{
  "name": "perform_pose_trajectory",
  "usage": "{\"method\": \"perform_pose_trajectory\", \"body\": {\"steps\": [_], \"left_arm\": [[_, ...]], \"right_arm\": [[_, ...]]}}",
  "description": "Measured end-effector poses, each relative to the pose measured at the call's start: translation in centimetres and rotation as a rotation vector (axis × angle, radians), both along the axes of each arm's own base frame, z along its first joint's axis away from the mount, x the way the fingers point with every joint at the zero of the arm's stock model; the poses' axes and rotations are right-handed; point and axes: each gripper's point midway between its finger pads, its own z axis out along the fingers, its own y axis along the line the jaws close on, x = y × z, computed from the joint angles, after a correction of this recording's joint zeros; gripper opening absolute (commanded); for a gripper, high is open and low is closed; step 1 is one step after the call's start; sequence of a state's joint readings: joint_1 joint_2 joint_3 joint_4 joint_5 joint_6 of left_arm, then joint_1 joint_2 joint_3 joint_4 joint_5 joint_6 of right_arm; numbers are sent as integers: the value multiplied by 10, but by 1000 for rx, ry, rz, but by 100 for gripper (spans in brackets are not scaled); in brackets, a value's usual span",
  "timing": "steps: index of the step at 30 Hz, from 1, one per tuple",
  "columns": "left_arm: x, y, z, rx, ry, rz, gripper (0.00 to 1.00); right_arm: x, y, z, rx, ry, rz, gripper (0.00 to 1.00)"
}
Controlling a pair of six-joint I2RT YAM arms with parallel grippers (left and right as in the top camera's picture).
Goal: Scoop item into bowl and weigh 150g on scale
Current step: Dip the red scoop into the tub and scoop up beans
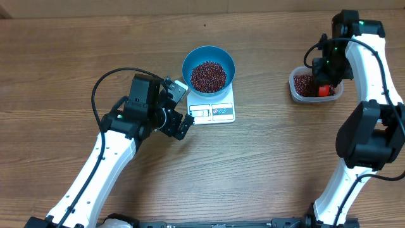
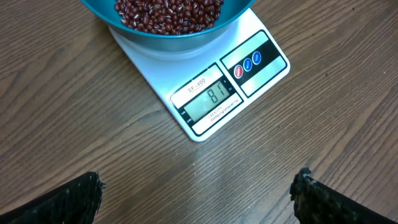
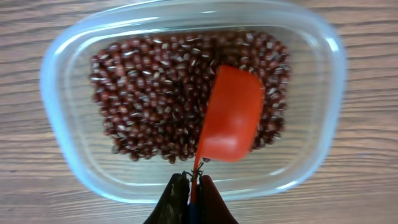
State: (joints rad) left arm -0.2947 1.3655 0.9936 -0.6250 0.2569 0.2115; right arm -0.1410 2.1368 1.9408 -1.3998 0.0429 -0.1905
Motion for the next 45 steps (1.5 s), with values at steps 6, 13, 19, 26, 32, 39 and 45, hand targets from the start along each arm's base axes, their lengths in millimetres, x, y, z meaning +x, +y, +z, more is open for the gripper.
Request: {"method": "perform_pose_trajectory", "body": {"steps": [6, 13, 19, 26, 32, 39, 45], "left_arm": [[0, 0, 0, 0, 0, 0, 100], [0, 0, 0, 0, 0, 0, 100], [0, 0, 0, 0, 0, 0, 100], [0, 0, 0, 0, 0, 0, 99], [0, 0, 0, 0, 0, 0, 99], [0, 0, 0, 0, 0, 0, 100], [0, 0, 0, 0, 0, 0, 100]], "right_arm": [[1, 18, 0, 134, -10, -9, 4], [3, 24, 1, 246, -25, -36, 4], [4, 24, 3, 328, -40, -69, 4], [5, 9, 7, 429, -72, -138, 4], [5, 0, 10, 472, -92, -168, 4], [-1, 1, 4, 520, -90, -146, 4], [-6, -4, -2, 614, -113, -156, 4]]}}
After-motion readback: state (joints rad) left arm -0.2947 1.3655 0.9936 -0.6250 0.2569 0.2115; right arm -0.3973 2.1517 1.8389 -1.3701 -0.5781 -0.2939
